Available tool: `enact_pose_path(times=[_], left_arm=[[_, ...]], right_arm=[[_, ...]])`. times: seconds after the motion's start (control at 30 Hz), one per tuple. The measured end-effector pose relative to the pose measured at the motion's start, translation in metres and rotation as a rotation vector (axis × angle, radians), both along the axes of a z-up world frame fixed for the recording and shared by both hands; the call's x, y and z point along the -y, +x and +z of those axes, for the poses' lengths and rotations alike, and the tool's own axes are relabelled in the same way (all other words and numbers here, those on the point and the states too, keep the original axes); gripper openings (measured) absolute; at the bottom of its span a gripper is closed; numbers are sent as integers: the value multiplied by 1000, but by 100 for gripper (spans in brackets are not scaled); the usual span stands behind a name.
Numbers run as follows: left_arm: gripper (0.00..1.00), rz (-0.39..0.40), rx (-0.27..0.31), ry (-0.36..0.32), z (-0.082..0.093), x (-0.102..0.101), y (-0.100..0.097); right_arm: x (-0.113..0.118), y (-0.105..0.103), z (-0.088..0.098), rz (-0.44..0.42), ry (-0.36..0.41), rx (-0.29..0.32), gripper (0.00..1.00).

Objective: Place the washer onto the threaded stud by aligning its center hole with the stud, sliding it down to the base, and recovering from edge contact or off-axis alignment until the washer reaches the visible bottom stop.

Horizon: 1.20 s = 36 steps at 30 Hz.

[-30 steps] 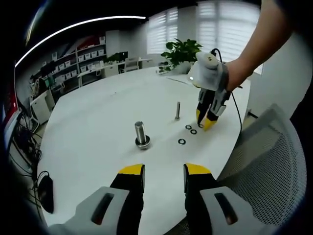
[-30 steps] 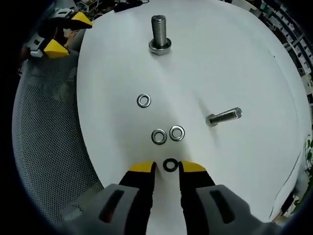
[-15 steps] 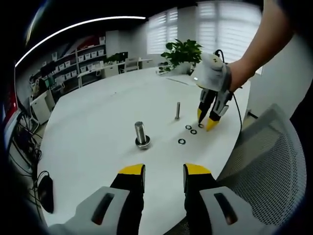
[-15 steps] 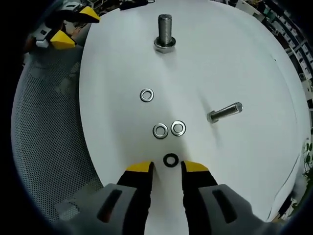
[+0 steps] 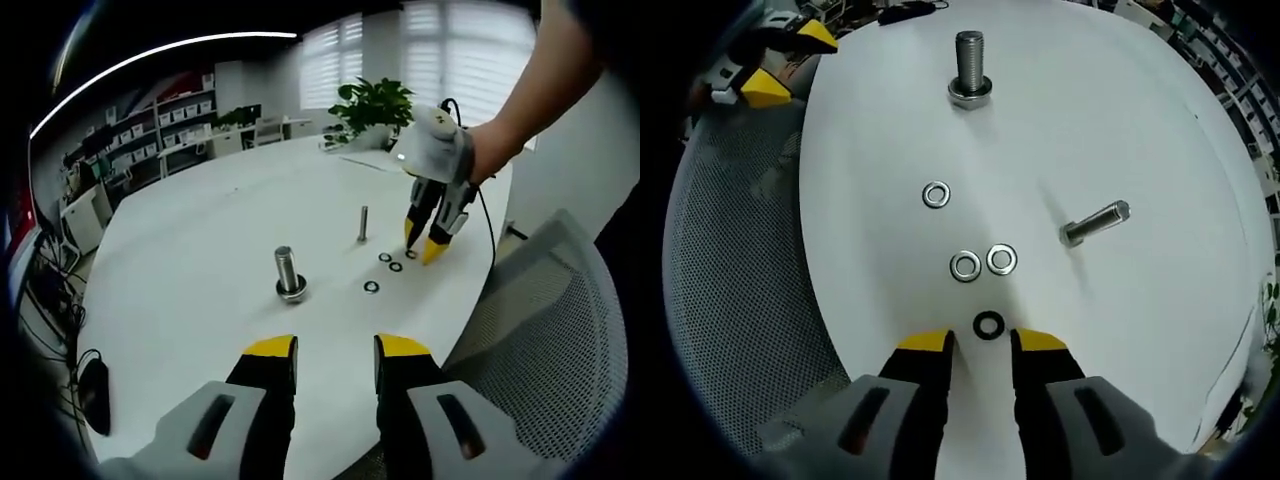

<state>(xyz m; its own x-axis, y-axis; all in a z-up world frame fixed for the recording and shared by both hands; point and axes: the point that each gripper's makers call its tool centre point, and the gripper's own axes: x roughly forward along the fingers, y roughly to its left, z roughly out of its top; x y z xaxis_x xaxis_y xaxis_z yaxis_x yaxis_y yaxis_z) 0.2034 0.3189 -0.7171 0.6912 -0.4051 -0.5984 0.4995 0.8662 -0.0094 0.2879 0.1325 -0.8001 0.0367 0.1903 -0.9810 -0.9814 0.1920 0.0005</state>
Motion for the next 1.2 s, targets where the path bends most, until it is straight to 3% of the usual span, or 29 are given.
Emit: enact_pose_path(times=[1.2], left_arm=[[27,17,-1,-6,0,-3,1]], right_arm=[[-8,4,-1,48,-73,14,15]])
